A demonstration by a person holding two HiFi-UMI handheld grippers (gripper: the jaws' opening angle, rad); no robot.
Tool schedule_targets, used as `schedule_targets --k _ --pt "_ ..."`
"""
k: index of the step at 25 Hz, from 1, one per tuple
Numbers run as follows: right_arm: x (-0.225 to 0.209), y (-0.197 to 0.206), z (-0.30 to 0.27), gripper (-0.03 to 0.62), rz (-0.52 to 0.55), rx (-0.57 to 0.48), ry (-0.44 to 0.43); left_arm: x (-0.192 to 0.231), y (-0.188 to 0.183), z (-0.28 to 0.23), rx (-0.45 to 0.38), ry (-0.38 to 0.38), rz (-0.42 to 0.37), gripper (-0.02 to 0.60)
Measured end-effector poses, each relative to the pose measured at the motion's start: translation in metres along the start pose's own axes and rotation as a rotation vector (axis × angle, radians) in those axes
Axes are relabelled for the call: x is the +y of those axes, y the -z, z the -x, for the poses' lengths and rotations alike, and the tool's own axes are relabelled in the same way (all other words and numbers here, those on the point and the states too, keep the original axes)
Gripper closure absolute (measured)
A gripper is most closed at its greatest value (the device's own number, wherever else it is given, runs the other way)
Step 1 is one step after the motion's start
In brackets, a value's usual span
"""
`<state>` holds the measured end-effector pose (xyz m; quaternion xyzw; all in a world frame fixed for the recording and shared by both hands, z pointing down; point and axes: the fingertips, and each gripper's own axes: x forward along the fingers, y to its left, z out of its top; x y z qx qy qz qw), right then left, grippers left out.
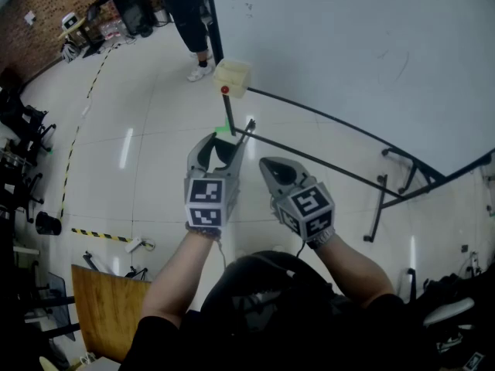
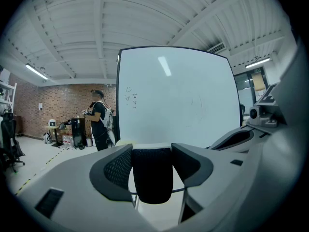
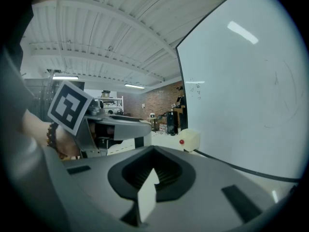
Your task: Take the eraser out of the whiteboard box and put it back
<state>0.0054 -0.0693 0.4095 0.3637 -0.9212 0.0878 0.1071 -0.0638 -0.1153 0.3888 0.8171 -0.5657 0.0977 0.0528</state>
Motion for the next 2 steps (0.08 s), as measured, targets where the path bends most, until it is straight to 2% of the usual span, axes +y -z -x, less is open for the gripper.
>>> schedule_targets --k 2 --pt "0.0001 -0.0005 -0.0002 0.582 0.001 -0.003 0.0 -0.0003 0.0001 0.0 0.0 0.001 0.002 0.339"
